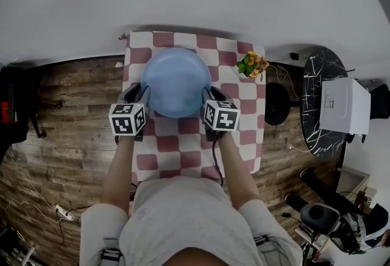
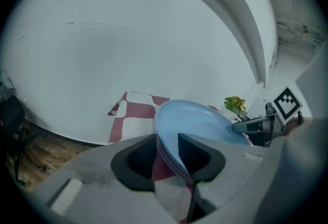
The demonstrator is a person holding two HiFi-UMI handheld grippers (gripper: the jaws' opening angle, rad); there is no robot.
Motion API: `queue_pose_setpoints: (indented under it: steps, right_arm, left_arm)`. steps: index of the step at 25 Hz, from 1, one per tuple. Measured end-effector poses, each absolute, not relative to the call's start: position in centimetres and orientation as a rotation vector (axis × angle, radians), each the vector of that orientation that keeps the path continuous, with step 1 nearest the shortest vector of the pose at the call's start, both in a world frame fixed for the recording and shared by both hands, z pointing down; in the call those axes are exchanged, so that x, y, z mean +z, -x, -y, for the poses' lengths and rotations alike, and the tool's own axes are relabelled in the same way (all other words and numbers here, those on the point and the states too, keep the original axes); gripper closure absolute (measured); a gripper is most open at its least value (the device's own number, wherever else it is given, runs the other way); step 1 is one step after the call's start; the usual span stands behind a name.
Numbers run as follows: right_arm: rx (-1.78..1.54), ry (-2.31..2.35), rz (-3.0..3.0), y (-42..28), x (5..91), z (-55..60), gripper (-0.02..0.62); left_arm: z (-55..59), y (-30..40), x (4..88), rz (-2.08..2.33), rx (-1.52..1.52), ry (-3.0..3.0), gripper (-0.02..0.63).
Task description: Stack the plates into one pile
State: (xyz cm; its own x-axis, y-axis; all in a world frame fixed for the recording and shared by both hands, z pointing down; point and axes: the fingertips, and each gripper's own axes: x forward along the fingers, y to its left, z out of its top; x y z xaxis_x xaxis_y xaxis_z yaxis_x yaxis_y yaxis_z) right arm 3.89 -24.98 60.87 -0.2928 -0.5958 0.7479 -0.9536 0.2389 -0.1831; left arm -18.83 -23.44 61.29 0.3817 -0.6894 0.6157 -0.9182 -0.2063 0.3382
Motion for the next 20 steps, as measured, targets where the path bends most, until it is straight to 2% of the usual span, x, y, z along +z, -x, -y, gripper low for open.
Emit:
queue_pose_setpoints:
  steps: [8,9,12,20]
  right_arm:
    - [0.827,-1.406,2.018,-3.8,59.9,24.4,0.489]
    - [0.818,-1.402,2.033,-3.6,59.5,24.3,0.495]
    - [0.781,-1.392,2.093,-2.9,58.1,24.2,0.589]
    - [0.595,-1.297,2.268,-1.6,53.4,22.6,0.595]
  left_arm:
    - [22.8,20.0,58.9,1.479,0.375,-2.003,0.481]
    - [22.7,20.1,58.3,1.493,0.363,-2.016,0.506]
    - [22.3,20.4,56.3,1.548,0.335,-2.056,0.603]
    - [20.0,20.2,50.1,1.684,0.239,-2.157,0.603]
